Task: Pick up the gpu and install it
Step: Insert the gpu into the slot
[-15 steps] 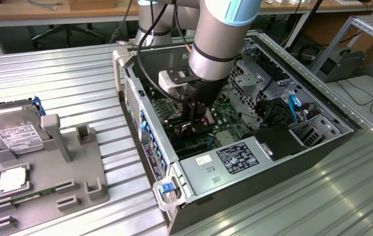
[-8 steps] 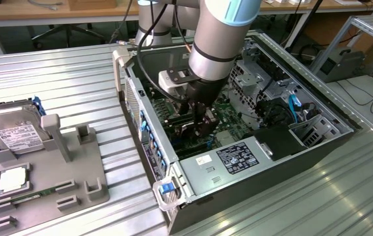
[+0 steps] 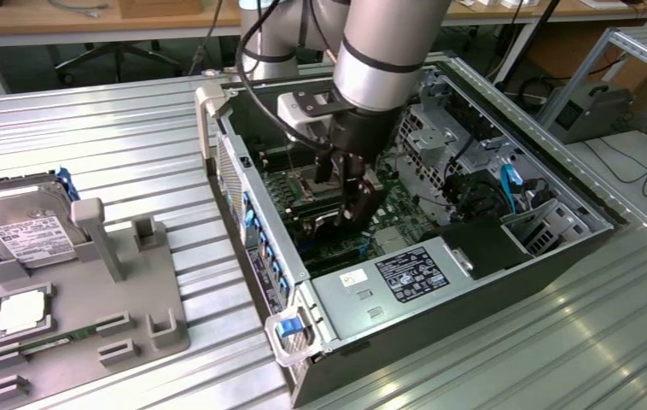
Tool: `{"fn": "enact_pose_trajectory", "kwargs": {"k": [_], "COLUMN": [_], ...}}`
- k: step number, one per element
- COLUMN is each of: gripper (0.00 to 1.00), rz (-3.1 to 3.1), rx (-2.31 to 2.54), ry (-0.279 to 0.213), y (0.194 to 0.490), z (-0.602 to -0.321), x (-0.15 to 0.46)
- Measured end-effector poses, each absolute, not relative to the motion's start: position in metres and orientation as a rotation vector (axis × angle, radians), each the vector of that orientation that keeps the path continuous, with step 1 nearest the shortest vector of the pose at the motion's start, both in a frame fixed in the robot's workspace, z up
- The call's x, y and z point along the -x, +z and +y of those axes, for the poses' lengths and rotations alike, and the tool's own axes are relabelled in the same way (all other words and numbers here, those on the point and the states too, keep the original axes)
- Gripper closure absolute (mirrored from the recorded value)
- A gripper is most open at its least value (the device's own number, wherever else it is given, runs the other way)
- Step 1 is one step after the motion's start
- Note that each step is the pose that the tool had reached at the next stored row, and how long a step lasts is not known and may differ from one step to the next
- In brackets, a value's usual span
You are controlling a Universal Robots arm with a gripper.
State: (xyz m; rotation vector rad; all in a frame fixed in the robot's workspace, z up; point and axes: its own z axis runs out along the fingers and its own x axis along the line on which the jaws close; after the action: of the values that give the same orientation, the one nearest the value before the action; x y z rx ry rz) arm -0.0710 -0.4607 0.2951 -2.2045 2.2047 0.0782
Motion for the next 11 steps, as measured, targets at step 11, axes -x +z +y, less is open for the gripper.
{"fn": "enact_pose_trajectory", "kwargs": {"k": [11], "gripper": [0.24], "rz": [2.204], "rx": [2.201], "ry": [0.074], "y": [0.337], "z": [-0.461], "x": [0.071]}}
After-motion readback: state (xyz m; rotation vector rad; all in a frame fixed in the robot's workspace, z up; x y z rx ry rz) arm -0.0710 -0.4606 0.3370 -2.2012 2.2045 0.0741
